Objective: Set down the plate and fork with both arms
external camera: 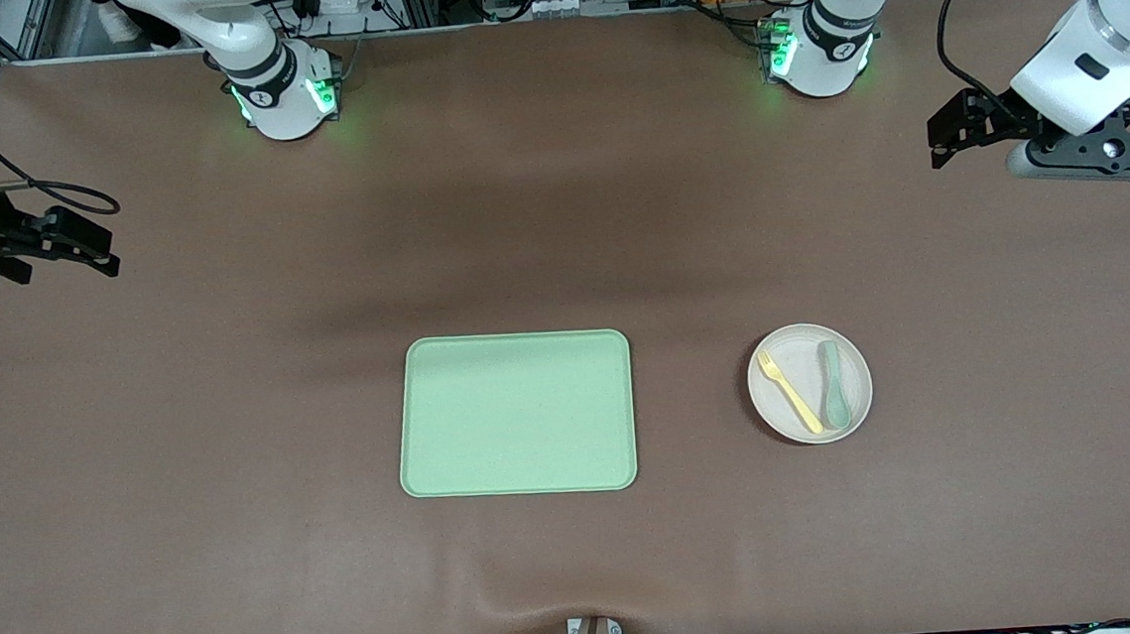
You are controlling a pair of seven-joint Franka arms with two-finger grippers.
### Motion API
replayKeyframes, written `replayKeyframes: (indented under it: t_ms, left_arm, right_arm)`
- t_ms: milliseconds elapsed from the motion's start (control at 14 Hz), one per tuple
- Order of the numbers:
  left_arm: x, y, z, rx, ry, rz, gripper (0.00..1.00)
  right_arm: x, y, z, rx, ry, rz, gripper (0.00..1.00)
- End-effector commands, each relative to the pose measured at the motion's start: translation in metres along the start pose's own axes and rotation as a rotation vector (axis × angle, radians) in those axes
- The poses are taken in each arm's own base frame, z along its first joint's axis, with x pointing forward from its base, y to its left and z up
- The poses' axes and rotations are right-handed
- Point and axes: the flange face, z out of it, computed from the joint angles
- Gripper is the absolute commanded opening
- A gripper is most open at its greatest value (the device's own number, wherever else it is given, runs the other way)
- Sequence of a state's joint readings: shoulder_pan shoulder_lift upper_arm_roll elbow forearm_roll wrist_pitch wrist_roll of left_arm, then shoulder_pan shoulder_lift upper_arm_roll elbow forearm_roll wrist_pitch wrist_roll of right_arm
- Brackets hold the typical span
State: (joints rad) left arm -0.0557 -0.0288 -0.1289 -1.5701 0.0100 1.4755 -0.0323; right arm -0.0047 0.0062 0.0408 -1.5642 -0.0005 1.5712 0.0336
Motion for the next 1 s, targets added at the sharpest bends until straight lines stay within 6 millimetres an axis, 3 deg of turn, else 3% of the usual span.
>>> replayKeyframes:
  t_ms: [0, 645, 931]
  left_arm:
    - [-0.001, -0.003, -0.008, 0.016, 0.006, 0.004, 1.00]
    - [0.001, -0.002, -0.005, 0.010, 0.000, -0.003, 1.00]
    - [0.009, -0.004, 0.002, -0.013, 0.010, -0.088, 1.00]
  right_arm:
    - [-0.005, 0.009, -0.004, -0.014, 0.012, 0.002, 1.00]
    - [-0.005, 0.011, -0.003, -0.014, 0.010, 0.007, 1.00]
    - [-0.005, 0.011, -0.003, -0.014, 0.010, 0.007, 1.00]
